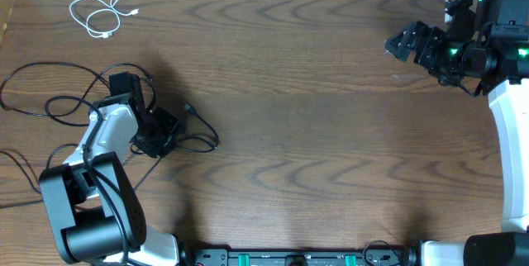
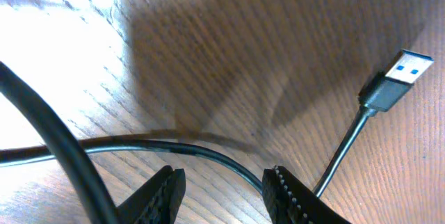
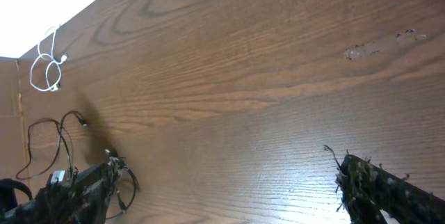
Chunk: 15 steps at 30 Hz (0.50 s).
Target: Untangle cables
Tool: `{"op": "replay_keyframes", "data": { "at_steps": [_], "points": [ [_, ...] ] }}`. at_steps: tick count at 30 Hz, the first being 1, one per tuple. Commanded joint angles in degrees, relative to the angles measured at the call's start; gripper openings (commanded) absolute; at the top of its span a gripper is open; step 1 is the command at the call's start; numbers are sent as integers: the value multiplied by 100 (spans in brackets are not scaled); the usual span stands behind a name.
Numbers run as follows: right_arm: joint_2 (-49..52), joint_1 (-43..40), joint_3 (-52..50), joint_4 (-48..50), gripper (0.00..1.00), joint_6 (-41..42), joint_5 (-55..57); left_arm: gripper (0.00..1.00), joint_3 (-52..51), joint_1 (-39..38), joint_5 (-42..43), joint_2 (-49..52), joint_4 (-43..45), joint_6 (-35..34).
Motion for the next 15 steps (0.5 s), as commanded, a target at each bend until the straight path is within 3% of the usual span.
{"op": "replay_keyframes", "data": {
  "at_steps": [1, 11, 15],
  "points": [
    [9, 46, -24, 15, 99, -57, 4, 43, -35, -162, -450, 168, 4, -520],
    [9, 46, -24, 11, 99, -57, 4, 43, -116, -568, -1132, 197, -39, -1440],
    [9, 46, -24, 4, 99, -57, 2, 44, -131, -581, -1248, 260, -39, -1510]
  ]
}}
